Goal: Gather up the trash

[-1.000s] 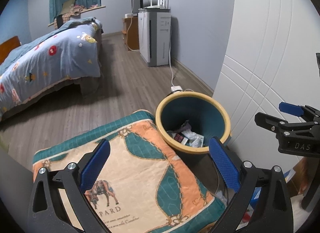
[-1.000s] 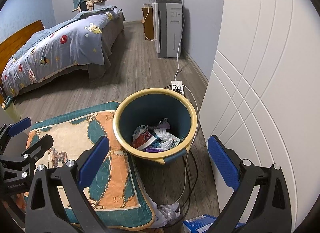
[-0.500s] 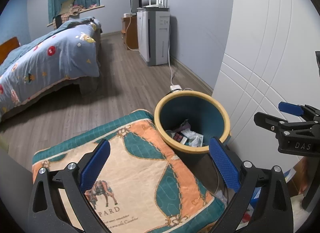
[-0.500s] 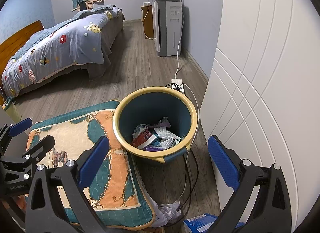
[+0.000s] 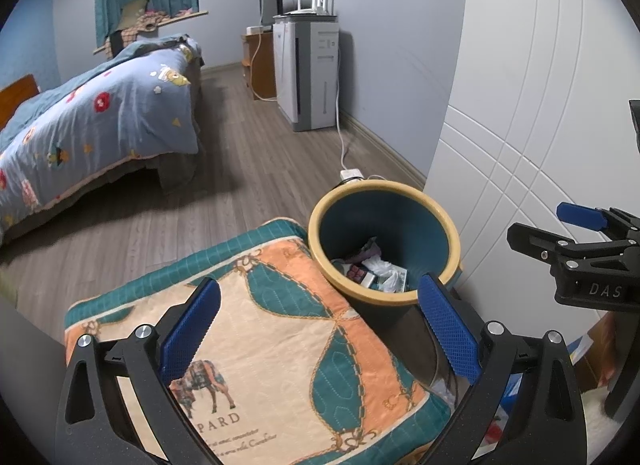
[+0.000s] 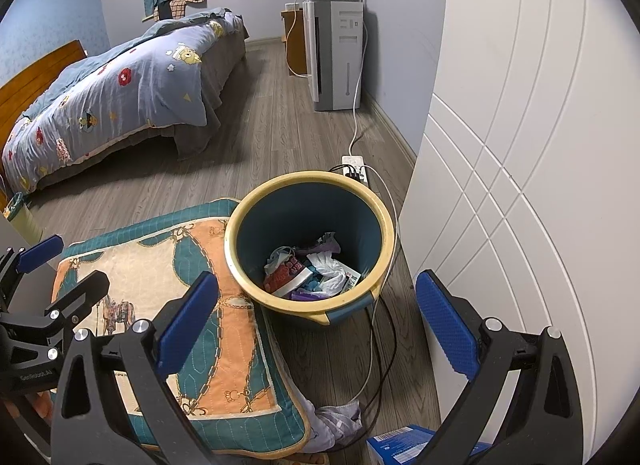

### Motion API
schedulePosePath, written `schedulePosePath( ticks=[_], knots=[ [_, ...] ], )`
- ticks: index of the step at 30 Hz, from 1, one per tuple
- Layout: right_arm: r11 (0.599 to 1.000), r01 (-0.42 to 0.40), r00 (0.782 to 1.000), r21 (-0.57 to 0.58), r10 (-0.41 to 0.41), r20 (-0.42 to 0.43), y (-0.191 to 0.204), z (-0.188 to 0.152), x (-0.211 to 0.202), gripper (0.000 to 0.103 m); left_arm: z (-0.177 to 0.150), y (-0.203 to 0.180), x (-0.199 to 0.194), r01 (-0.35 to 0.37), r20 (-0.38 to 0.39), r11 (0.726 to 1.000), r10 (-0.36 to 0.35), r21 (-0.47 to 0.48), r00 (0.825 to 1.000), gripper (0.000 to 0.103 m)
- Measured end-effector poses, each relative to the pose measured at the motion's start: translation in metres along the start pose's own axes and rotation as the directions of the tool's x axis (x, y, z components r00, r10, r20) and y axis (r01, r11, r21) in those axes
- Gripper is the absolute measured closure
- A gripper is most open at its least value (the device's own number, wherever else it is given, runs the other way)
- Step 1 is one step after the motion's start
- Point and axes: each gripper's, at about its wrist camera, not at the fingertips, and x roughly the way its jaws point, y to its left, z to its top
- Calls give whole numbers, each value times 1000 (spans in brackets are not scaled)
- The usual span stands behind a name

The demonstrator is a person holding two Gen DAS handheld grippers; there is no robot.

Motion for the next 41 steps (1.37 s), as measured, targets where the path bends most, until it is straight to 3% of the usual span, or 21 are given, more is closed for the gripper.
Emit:
schedulePosePath(
  ticks=[31, 41],
  knots=[
    [1000, -1, 1000, 2, 1, -5, -1, -1, 2, 6, 1, 7, -4, 8, 20, 1000, -8, 2, 1000, 5],
    [998, -17, 999, 58, 19, -42, -1, -7, 6, 6, 4, 14, -3, -6, -15, 1000, 6, -18, 1000, 5]
  ],
)
